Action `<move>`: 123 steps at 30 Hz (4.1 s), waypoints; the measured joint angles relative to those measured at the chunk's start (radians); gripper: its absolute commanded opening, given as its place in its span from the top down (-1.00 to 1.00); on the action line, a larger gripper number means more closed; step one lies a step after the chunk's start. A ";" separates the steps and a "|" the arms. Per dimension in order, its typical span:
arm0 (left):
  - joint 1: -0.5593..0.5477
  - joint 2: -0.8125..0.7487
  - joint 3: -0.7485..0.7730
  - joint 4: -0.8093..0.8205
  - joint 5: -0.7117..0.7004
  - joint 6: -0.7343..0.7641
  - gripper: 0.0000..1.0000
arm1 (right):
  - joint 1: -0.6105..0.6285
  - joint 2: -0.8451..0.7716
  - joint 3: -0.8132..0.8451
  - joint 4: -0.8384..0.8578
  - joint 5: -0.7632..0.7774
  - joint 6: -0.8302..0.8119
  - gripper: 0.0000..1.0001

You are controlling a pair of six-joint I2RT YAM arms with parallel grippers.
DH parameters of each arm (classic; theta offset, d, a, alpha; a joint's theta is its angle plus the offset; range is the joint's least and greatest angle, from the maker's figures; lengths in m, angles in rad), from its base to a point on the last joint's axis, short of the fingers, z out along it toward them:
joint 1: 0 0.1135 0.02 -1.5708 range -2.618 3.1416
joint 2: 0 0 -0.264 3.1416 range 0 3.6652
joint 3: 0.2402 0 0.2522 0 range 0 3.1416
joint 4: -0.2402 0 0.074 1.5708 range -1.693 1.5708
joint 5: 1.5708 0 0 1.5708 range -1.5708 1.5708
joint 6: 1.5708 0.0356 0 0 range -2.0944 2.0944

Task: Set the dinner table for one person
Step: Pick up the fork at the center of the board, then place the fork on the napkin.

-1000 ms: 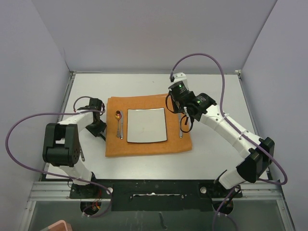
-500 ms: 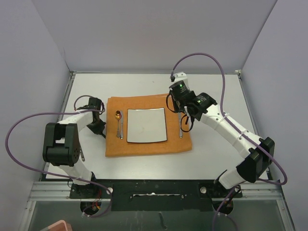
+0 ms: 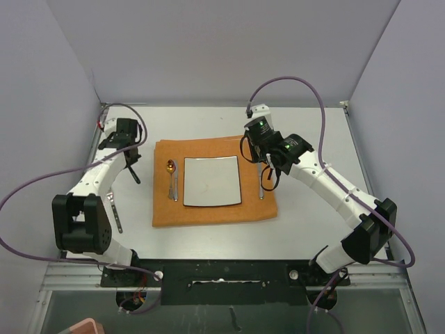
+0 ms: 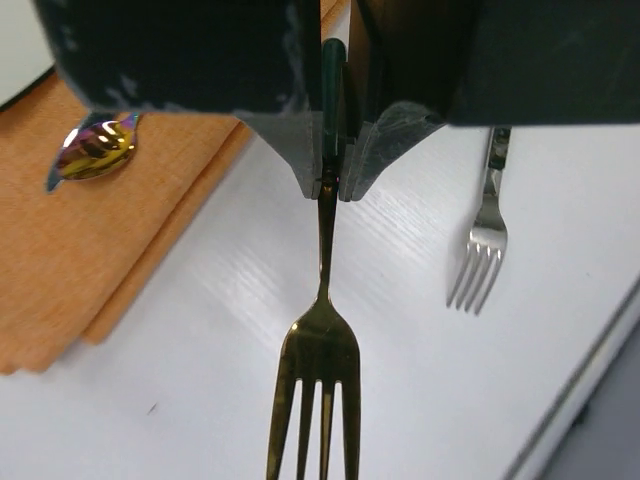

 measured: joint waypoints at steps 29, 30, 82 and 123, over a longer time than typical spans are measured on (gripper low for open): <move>-0.585 0.217 0.351 -0.009 0.065 0.111 1.00 | -0.001 -0.192 0.000 -0.002 0.085 0.024 0.42; -0.592 0.243 0.375 -0.010 0.074 0.103 1.00 | -0.001 -0.203 0.000 -0.002 0.090 0.027 0.42; -0.795 0.677 0.623 0.003 0.285 -0.249 1.00 | -0.001 -0.294 0.019 -0.053 0.150 0.041 0.41; -0.801 0.658 0.668 0.000 0.274 -0.236 1.00 | -0.006 -0.264 0.002 -0.040 0.146 0.066 0.42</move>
